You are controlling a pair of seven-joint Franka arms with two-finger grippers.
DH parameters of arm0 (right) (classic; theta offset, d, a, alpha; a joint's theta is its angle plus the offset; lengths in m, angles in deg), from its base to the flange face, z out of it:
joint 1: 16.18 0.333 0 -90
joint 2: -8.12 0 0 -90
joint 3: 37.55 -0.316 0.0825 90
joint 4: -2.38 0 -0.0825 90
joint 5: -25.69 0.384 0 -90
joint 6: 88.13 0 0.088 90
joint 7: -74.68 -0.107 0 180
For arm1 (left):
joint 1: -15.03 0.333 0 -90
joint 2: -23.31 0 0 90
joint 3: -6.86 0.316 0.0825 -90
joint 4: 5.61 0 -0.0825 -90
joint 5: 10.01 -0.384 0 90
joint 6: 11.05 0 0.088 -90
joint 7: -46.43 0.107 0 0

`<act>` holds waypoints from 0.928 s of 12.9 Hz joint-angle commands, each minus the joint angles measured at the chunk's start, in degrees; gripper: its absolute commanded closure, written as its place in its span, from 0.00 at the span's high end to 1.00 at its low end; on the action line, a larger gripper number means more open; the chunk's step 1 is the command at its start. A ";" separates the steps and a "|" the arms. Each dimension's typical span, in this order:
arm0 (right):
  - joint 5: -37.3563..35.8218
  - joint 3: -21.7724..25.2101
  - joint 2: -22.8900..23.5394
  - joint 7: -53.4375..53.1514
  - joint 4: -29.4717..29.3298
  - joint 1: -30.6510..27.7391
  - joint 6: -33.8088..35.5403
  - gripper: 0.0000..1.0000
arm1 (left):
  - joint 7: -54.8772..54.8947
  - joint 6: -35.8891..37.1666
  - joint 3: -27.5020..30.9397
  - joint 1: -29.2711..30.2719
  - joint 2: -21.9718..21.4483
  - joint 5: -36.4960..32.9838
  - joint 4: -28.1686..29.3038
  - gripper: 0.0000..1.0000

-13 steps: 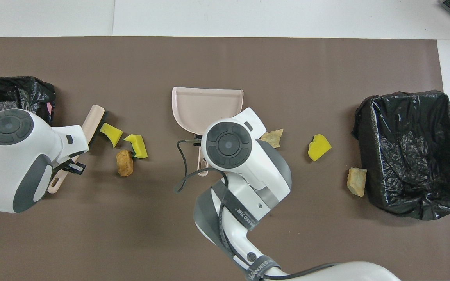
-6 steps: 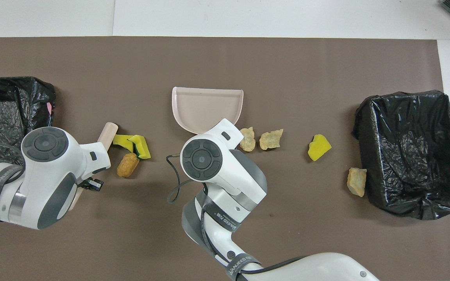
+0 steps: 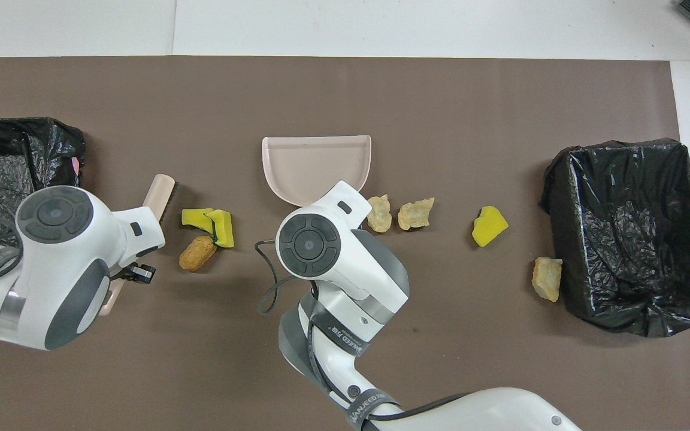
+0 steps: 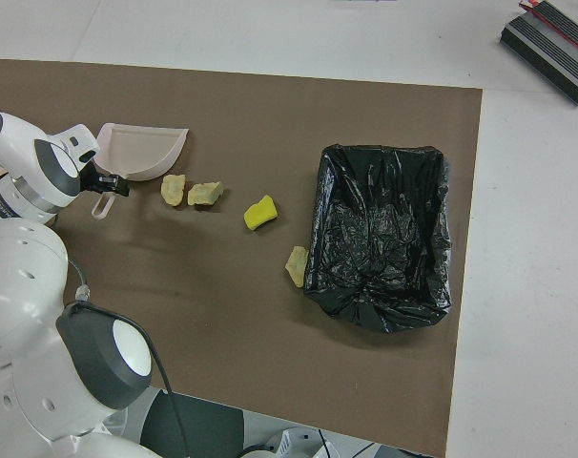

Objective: Sweep and dump trash in bin

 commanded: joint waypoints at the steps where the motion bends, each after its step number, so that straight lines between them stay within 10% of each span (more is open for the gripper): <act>1: -0.04 -0.25 -0.52 2.60 0.73 -0.18 -0.14 0.41 | 1.41 4.44 0.06 2.33 -0.64 4.19 -5.99 0.00; 6: -0.04 -0.26 -0.96 8.04 1.69 -0.09 0.21 0.27 | 1.59 3.48 0.06 2.86 -0.73 5.07 -5.48 0.00; 9: -0.04 -0.34 -2.02 9.97 3.10 0.52 0.56 0.00 | 0.10 2.60 0.06 3.74 -0.47 9.81 -4.17 0.00; 12: 0.31 -0.34 -5.34 20.33 2.84 -0.61 6.16 0.00 | -10.50 -0.73 0.06 3.83 -0.38 15.35 -1.88 0.00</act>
